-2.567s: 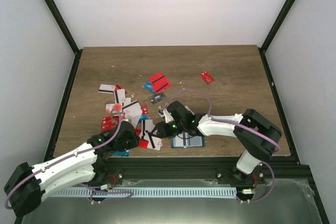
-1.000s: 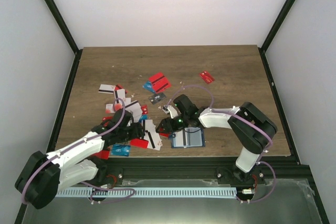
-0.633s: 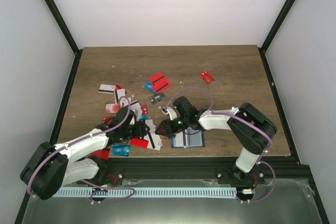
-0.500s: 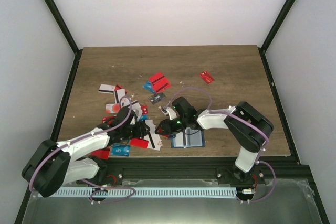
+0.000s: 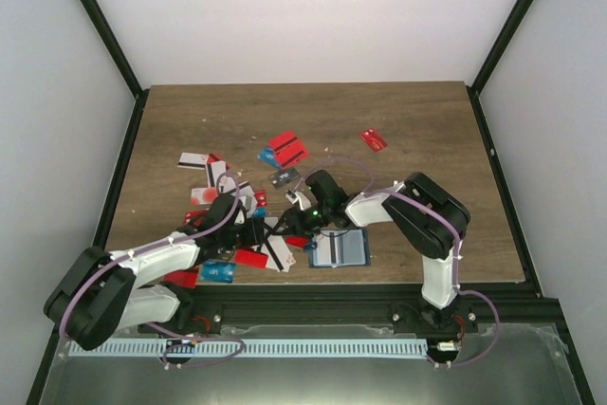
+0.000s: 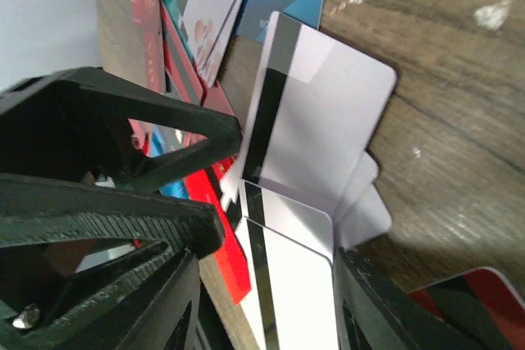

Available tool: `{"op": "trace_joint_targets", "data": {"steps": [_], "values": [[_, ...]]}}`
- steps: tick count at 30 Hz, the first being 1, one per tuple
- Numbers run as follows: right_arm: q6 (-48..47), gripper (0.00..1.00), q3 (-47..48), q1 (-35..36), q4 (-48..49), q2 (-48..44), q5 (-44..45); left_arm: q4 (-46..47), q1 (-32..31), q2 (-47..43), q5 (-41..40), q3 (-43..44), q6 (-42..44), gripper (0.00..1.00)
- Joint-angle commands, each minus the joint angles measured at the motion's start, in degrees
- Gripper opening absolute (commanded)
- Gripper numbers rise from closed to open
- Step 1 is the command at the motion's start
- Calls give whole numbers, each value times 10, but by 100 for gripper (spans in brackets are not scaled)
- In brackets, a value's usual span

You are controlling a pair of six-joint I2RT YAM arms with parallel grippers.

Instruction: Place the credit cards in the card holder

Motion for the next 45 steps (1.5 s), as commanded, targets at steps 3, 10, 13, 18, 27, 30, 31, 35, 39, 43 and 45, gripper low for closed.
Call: {"op": "trace_joint_targets", "data": {"steps": [3, 10, 13, 18, 27, 30, 31, 35, 39, 43, 45], "values": [[46, 44, -24, -8, 125, 4, -94, 87, -12, -31, 132, -32, -29, 53], [44, 37, -55, -21, 151, -17, -116, 101, -12, -88, 163, -39, -37, 48], [9, 37, -56, -22, 93, -43, -91, 48, -12, -114, 129, -30, -25, 45], [-77, 37, -53, -21, -36, -107, 21, -59, -12, -157, 76, -23, -11, 45], [-129, 35, -48, 6, -114, -110, 113, -16, -25, -163, 101, -71, -47, 47], [-133, 33, -37, 28, -129, -93, 137, -10, -30, -155, 91, -74, -55, 47], [-133, 32, -35, 35, -133, -89, 146, -10, -31, -154, 88, -74, -57, 47], [-134, 29, -34, 48, -144, -75, 165, 2, -35, -147, 86, -83, -64, 47], [-136, 28, -37, 51, -150, -70, 173, 16, -40, -127, 91, -90, -68, 47], [-134, 27, -42, 52, -139, -69, 159, 17, -50, -119, 87, -92, -73, 47], [-133, 26, -43, 53, -135, -68, 156, 4, -55, -125, 77, -91, -77, 47]]}}
